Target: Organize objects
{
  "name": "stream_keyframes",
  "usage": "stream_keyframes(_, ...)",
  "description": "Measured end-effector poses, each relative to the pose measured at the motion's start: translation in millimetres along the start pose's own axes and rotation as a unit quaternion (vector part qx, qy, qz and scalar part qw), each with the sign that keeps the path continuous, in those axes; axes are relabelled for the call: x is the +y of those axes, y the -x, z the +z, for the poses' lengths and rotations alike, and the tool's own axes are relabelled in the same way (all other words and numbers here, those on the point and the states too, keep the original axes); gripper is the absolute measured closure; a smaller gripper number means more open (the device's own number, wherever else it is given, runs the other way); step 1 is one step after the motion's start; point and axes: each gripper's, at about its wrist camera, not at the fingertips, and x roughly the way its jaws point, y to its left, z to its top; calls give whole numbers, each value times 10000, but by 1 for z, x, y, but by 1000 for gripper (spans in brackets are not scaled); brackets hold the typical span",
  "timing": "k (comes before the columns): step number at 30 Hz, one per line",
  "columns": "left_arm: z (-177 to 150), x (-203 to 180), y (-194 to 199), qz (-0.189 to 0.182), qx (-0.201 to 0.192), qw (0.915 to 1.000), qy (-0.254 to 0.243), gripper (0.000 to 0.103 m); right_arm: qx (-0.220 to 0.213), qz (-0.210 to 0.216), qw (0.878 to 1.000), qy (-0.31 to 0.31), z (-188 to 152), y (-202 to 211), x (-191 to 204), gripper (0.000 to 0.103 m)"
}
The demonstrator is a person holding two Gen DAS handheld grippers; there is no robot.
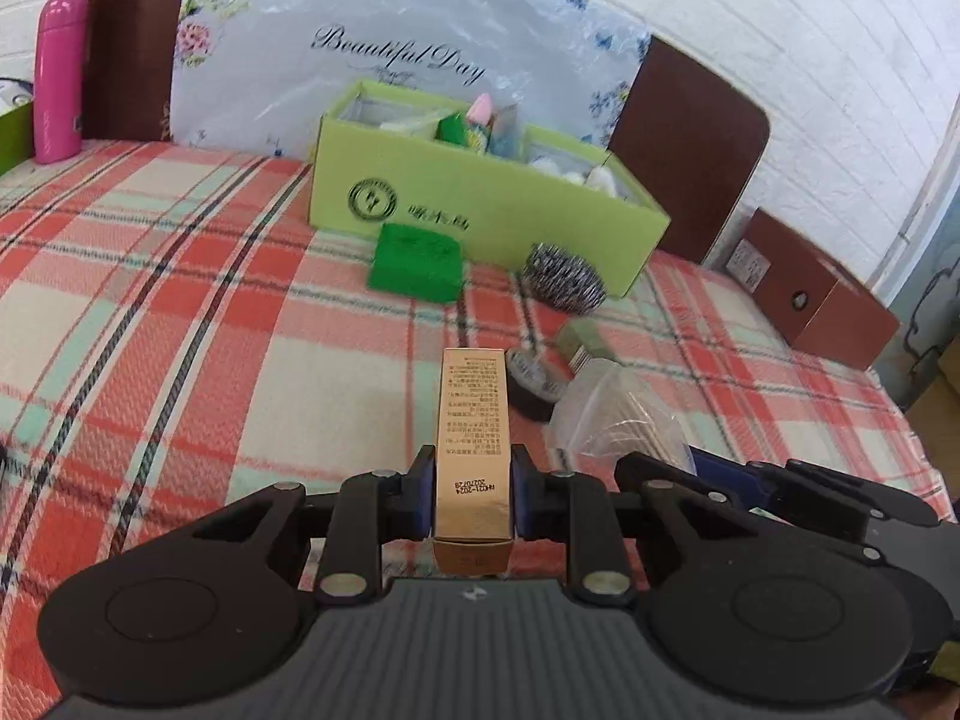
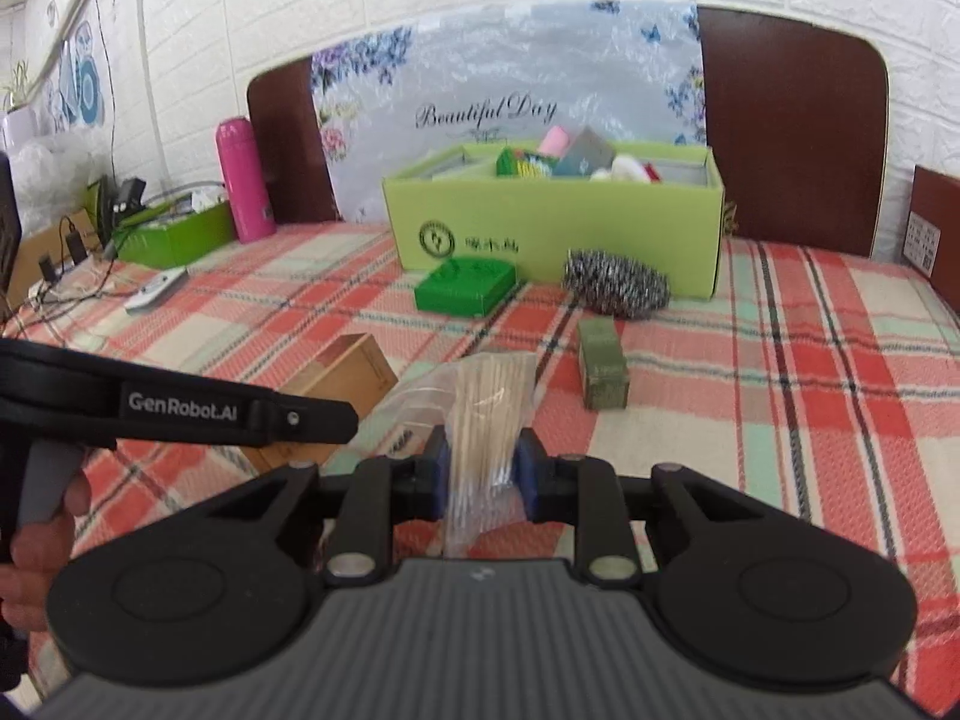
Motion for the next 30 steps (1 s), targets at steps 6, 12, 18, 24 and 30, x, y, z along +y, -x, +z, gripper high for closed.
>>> stream_keyframes(6,25,-12,7,-150,-281,9995,-45,78,-401,-128,9991,-83,25,12,-10,81)
stream_keyframes(12,51,-23,9,-324,-561,9978,-102,78,-744,-314,9967,-118,51,15,-26,81)
stream_keyframes(18,83,-36,3,-472,-815,9954,-192,78,-1075,-518,9928,-125,77,9,-43,81)
stream_keyframes(24,121,-47,-22,-693,-938,9930,-159,78,-1301,-745,9887,-72,101,-14,-59,81)
stream_keyframes(30,157,-52,-57,-732,-1007,9921,-136,78,-1418,-954,9852,-120,120,-51,-82,80)
